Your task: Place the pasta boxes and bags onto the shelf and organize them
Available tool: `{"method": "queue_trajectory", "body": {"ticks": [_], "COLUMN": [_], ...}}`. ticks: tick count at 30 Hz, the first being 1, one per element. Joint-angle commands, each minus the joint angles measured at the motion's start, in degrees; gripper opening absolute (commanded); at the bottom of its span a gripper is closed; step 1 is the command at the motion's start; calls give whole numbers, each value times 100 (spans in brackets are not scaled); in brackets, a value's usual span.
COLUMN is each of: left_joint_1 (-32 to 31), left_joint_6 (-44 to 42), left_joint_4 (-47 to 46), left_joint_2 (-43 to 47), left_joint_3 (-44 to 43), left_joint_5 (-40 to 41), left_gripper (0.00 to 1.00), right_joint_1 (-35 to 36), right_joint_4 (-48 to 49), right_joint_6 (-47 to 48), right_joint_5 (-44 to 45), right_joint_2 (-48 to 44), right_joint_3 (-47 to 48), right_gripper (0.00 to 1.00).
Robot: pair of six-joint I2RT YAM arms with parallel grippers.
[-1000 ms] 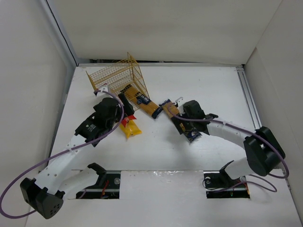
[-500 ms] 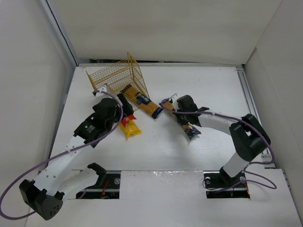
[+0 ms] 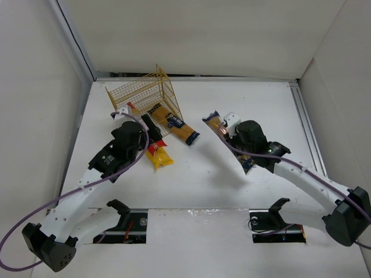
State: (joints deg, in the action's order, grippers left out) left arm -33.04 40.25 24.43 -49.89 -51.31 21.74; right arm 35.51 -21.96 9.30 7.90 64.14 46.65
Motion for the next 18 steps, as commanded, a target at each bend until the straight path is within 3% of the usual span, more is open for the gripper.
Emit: {"method": "queue_trajectory", "body": {"ticks": [1,12,18], "left_joint_1": [-10,-10,-10], "left_joint_6": [149,545,695], "left_joint_4": [96,282,370], "left_joint_2": [120,120,67], "left_joint_3": [-11,-143,-143], "left_joint_5": [304,410,410], "left_gripper": [100,100,100], "right_joint_1": [429,993,1108], "right_joint_4": [709,763,509], "right_joint_6": [221,380,572], "right_joint_5": [-105,-210,9], "right_joint_2": [45,2847,3719], "right_joint_3": [783,3303,4246], "right_gripper": [0,0,0]}}
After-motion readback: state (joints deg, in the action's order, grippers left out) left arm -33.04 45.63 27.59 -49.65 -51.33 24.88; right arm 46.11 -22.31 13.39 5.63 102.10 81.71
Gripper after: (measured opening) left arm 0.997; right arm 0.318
